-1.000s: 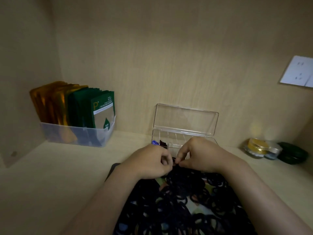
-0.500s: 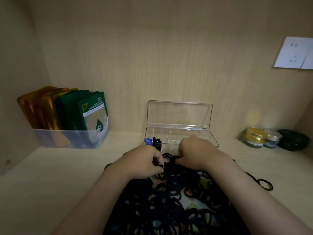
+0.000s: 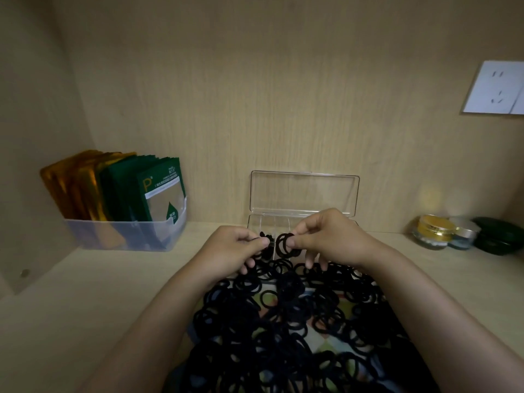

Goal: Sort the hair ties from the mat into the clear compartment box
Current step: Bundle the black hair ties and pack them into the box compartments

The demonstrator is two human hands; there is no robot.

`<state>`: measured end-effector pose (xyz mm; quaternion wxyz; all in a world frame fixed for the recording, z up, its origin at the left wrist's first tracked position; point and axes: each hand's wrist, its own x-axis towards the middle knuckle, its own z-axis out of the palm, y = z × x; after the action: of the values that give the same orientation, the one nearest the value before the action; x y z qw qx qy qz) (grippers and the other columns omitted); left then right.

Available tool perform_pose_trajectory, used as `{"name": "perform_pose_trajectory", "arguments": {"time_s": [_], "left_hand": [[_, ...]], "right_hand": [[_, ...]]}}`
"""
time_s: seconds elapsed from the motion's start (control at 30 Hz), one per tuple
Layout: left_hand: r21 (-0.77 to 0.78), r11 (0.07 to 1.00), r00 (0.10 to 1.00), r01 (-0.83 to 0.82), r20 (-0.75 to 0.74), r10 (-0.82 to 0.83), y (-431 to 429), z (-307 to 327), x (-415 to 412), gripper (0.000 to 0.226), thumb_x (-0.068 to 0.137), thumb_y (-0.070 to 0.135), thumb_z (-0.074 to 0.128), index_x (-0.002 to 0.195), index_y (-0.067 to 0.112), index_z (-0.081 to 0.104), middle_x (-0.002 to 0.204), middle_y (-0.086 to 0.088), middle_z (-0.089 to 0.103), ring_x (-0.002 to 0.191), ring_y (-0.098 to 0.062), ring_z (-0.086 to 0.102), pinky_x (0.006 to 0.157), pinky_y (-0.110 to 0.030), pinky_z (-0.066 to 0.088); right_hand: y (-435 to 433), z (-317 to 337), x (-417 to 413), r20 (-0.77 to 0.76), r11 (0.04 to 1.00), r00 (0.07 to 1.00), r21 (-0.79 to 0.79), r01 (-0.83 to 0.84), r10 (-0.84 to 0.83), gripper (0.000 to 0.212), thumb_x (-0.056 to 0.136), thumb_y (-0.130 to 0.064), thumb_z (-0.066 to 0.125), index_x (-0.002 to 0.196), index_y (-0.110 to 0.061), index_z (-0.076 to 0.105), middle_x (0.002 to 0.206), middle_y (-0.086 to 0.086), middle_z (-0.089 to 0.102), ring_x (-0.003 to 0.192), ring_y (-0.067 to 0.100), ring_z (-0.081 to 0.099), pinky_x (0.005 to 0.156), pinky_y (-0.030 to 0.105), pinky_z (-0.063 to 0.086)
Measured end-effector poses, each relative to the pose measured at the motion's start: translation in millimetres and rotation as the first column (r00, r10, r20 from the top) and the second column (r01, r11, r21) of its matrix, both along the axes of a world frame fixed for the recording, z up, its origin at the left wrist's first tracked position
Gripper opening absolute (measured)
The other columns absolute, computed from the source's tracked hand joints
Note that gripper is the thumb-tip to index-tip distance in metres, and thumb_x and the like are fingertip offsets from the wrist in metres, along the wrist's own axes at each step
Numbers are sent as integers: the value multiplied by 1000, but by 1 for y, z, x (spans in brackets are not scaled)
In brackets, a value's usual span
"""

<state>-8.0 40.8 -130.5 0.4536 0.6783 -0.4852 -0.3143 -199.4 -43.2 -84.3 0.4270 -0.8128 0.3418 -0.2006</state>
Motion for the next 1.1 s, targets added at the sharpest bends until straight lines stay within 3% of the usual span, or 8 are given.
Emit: {"name": "perform_pose_trajectory", "arguments": {"time_s": [0.13, 0.33, 0.5, 0.63, 0.73, 0.83, 0.97, 1.1], "left_hand": [[-10, 1000, 975, 22, -220, -24, 0, 4, -9, 19, 92, 25, 69, 90, 7, 75, 72, -5, 69, 60, -12, 65, 58, -24, 57], [-9, 986, 885, 164, -439, -151, 3, 9, -13, 46, 101, 42, 48, 113, 3, 69, 98, -12, 75, 82, -25, 70, 76, -35, 61], [37, 981, 962, 193, -207, -181, 4, 5, -4, 19, 96, 18, 63, 109, 8, 72, 89, -5, 74, 78, -11, 72, 69, -23, 59], [58, 992, 987, 115, -120, -107, 4, 3, 5, 9, 96, 13, 63, 98, 11, 72, 84, -5, 75, 69, -12, 71, 59, -21, 57], [61, 997, 997, 55, -56, -52, 3, 2, 10, 11, 95, 18, 64, 97, 8, 70, 91, -11, 75, 70, -17, 73, 60, -24, 58], [49, 998, 1000, 28, -10, -27, 2, 2, 10, 16, 95, 24, 64, 93, 10, 71, 93, -8, 76, 73, -13, 74, 61, -23, 57], [46, 999, 997, 16, 76, -20, 4, 5, 5, 21, 94, 30, 64, 94, 12, 75, 93, -5, 75, 57, -1, 63, 57, -13, 51], [66, 998, 991, 12, 129, -20, 5, 4, 5, 21, 92, 37, 65, 89, 19, 76, 94, 0, 76, 63, -8, 63, 63, -18, 48]], "right_hand": [[9, -1, 9, 112, 992, 993, 115, -56, 43, 9, 87, -14, 74, 86, -6, 75, 58, 4, 68, 50, 18, 62, 40, 23, 44], [12, -14, 21, 56, 992, 991, -26, 123, -121, 14, 85, -24, 78, 75, -15, 75, 56, 14, 68, 44, 23, 58, 46, 28, 45], [10, -22, 23, 0, 991, 996, -100, 93, -93, 11, 86, -29, 76, 81, -20, 74, 62, 12, 72, 52, 29, 64, 51, 37, 52], [7, -14, 15, -108, 994, 994, -113, -12, 0, 12, 94, -28, 66, 96, -18, 73, 79, 3, 76, 50, 14, 64, 41, 23, 45], [3, -11, 8, -375, 957, 926, -282, -67, -46, 22, 91, -40, 67, 87, -20, 77, 77, -2, 75, 53, 3, 63, 54, 22, 51], [4, -19, 9, -609, 929, 788, -336, -156, -88, 32, 83, -47, 72, 86, -16, 78, 84, 2, 73, 79, 14, 68, 74, 32, 57], [3, -30, 15, -609, 929, 789, -333, -162, -80, 28, 77, -38, 77, 74, -10, 71, 72, 4, 65, 70, 18, 62, 64, 30, 52], [5, -29, 15, -604, 941, 797, -270, -205, 0, 11, 78, -31, 79, 86, -24, 76, 89, -5, 71, 86, 15, 67, 79, 32, 58]]}}
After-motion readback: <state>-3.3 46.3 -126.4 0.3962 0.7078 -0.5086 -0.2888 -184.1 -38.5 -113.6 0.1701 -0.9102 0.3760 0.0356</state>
